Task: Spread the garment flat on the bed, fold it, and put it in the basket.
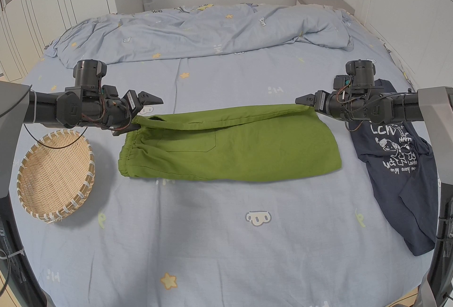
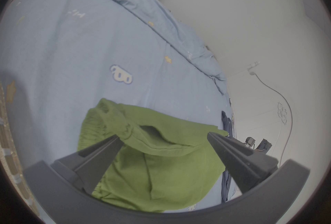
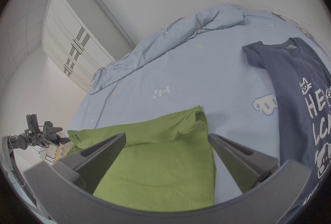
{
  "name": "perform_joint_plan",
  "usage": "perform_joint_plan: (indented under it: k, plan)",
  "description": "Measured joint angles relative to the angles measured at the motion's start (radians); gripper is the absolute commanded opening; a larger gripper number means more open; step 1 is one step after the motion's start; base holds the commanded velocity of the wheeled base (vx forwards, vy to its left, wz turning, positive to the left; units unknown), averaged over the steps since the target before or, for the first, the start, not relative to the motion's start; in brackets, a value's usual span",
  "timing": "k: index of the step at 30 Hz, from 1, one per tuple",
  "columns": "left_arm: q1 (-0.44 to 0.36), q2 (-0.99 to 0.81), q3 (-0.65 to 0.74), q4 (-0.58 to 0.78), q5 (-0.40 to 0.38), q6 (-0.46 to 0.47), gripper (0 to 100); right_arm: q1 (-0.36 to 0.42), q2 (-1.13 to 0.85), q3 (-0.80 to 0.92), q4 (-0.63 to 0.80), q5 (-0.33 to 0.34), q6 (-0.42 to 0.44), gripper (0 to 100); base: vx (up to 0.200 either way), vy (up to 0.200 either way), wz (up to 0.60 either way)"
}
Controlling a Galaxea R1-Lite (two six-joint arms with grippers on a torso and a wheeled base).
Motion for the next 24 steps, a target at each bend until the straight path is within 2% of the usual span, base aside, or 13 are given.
perform_joint_plan:
  k: [4, 13, 19, 24]
  plan:
    - [-0.011, 0.033, -0.072, -0.002, 0.018, -0.031, 100, 0.0, 0.0, 0.006, 0.0, 0.0, 0.002, 100, 0.0, 0.0, 0.0]
    - [-0.005, 0.176, -0.362, 0.01, 0.072, -0.165, 100, -0.002, -0.019, 0.028, -0.001, -0.001, 0.005, 100, 0.0, 0.0, 0.0]
    - [0.001, 0.233, -0.407, 0.027, 0.08, -0.177, 100, -0.007, -0.036, 0.052, -0.003, 0.0, 0.007, 100, 0.0, 0.0, 0.0]
    - [0.001, 0.198, -0.377, 0.049, 0.079, -0.179, 100, -0.02, -0.056, 0.076, -0.005, 0.004, 0.026, 100, 0.0, 0.0, 0.0]
